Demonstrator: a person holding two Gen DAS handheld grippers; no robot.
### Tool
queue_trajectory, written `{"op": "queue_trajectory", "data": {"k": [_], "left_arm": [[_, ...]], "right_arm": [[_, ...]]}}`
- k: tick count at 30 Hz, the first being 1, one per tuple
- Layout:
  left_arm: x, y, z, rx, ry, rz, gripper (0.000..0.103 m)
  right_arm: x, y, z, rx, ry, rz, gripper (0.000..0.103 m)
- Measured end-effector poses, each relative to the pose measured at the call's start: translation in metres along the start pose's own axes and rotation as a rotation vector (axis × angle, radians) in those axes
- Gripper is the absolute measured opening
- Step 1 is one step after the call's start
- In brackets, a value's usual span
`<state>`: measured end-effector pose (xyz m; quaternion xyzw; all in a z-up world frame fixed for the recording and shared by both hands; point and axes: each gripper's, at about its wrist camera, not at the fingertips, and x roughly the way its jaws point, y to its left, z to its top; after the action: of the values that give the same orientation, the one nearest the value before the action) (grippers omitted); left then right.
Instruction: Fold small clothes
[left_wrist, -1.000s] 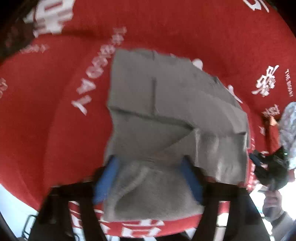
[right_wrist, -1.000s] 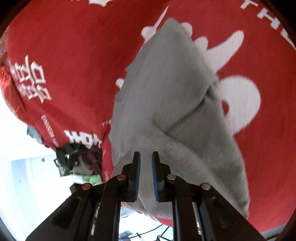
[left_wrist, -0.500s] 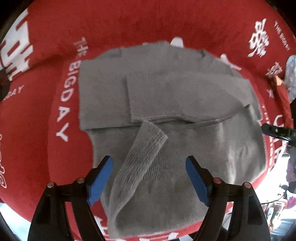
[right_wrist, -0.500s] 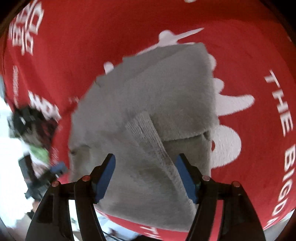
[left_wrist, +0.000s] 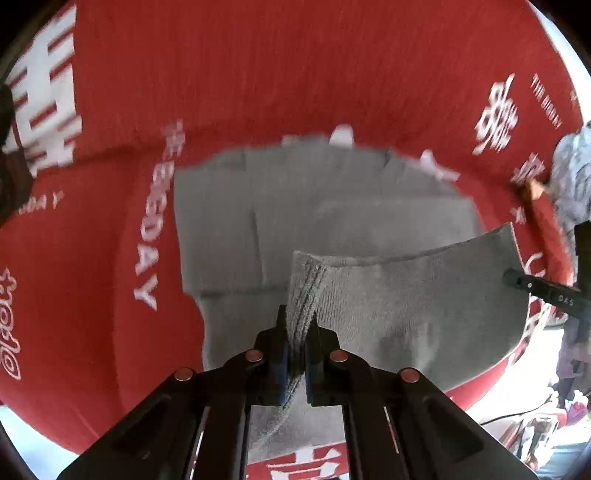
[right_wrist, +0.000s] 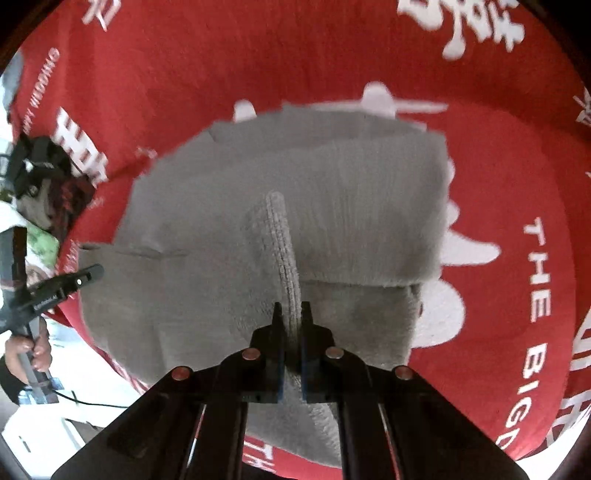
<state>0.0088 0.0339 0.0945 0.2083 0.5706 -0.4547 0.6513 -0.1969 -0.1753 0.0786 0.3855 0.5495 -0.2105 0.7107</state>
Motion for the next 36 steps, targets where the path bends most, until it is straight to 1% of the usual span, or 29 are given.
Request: {"op": "queue_trajectory", "data": {"k": [1,3,5,7,10,13,16,18,20,23,25,26,27,28,29,30,31,33,34,36], "left_arm": [[-0.007,0.0,0.006,-0.002,-0.019,-0.004,0.007],[-0.021,-0.002,0.028,-0.009,-0.077,-0.016,0.007],[-0.026,-0.001,0.048,-0.002,-0.119,-0.014,0.007],[-0.022,-0.005,0.072,0.014,-0.156,0.014,0.007],[0.001,-0.002,0.101,0.005,-0.171,0.04,0.007],[0.042,0.005,0.124,-0.018,-0.14,0.095,0.007],[0.084,0.014,0.133,-0.064,-0.089,0.149,0.007],[0.106,0.018,0.134,-0.084,-0.058,0.182,0.008],[0.126,0.022,0.135,-0.101,-0.034,0.231,0.008],[0.143,0.026,0.136,-0.112,-0.006,0.27,0.009],[0.145,0.031,0.14,-0.119,-0.003,0.331,0.028],[0.144,0.032,0.142,-0.122,-0.013,0.372,0.051],[0.138,0.036,0.144,-0.131,-0.034,0.424,0.063],[0.132,0.041,0.145,-0.143,-0.053,0.45,0.063],[0.125,0.047,0.146,-0.158,-0.058,0.452,0.063],[0.119,0.053,0.147,-0.174,-0.051,0.442,0.063],[0.111,0.058,0.146,-0.185,-0.045,0.426,0.063],[0.093,0.061,0.14,-0.181,-0.047,0.384,0.063],[0.084,0.059,0.134,-0.17,-0.047,0.356,0.063],[0.071,0.052,0.121,-0.144,-0.041,0.293,0.063]], "right_arm": [[-0.01,0.002,0.005,0.002,-0.027,0.007,0.006],[-0.027,0.004,0.019,0.0,-0.08,0.014,0.006],[-0.038,0.004,0.037,-0.004,-0.126,0.019,0.006],[-0.039,0.006,0.063,-0.018,-0.158,0.017,0.006],[-0.023,0.0,0.096,-0.008,-0.165,0.018,0.006],[0.005,-0.01,0.121,0.01,-0.148,0.011,0.006],[0.045,-0.025,0.137,0.048,-0.1,-0.008,0.006],[0.072,-0.037,0.143,0.09,-0.071,-0.023,0.006],[0.09,-0.048,0.145,0.132,-0.048,-0.031,0.006],[0.113,-0.06,0.145,0.181,-0.018,-0.034,0.006],[0.115,-0.062,0.145,0.185,-0.025,-0.027,0.007],[0.115,-0.062,0.145,0.187,-0.025,-0.025,0.006],[0.114,-0.062,0.144,0.192,-0.022,-0.028,0.006],[0.112,-0.063,0.145,0.199,-0.019,-0.034,0.006],[0.111,-0.065,0.144,0.204,-0.018,-0.04,0.008],[0.109,-0.066,0.144,0.21,-0.016,-0.075,0.012],[0.105,-0.068,0.144,0.213,-0.016,-0.116,0.018],[0.095,-0.073,0.14,0.231,-0.03,-0.139,0.018],[0.087,-0.075,0.135,0.237,-0.038,-0.139,0.018],[0.074,-0.076,0.126,0.242,-0.052,-0.101,0.018]]}}
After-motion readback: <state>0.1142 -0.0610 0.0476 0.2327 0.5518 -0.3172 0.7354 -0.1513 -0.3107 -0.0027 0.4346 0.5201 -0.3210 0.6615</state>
